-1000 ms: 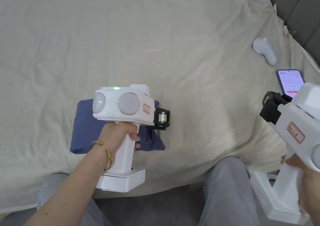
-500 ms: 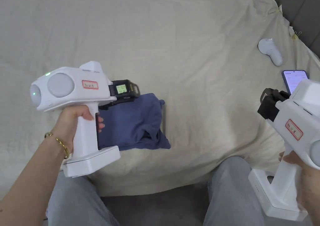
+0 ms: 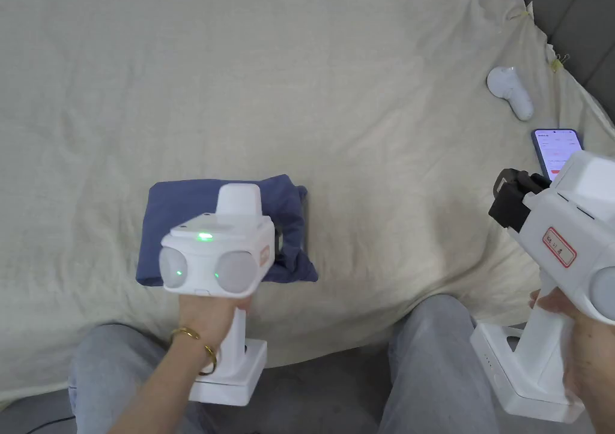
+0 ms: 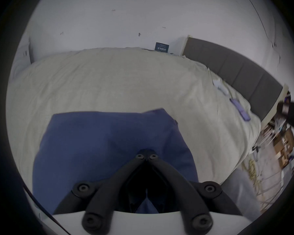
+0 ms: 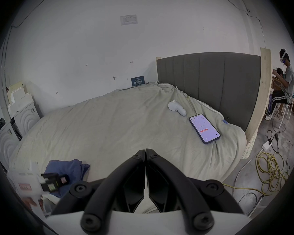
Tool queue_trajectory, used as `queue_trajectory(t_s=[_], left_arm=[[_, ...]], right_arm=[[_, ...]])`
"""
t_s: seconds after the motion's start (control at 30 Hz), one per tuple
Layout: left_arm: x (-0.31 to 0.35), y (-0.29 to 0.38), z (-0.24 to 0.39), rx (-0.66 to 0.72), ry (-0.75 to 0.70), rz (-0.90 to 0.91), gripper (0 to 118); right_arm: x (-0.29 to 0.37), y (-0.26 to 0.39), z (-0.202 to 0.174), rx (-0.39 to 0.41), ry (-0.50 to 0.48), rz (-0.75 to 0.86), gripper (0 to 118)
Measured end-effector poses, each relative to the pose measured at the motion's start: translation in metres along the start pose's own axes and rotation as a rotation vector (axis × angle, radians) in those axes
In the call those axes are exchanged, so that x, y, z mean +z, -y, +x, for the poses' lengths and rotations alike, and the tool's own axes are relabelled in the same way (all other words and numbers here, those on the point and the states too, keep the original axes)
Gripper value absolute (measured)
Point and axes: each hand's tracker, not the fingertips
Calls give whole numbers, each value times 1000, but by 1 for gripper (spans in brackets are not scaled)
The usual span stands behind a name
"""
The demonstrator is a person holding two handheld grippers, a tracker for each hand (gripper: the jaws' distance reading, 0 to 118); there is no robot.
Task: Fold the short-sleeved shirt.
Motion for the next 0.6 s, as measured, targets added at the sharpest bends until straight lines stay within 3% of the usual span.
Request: queue_trajectory(t_s=[0.33,0.43,0.5,0.6], left_arm=[[-9,40,58,-481,-238,93,0],[-10,43,72,-570,-271,74,0],[-4,39,79,-597,-224,70,0],[18,17,78,-411,28,58,0]], right_arm=[[-2,0,2,6,4,-8,0],[-1,-1,-2,13,-2,-7,0],[0,-2,-7,18,-10,-5,0],[3,-6,-14,26,-29,5,0]])
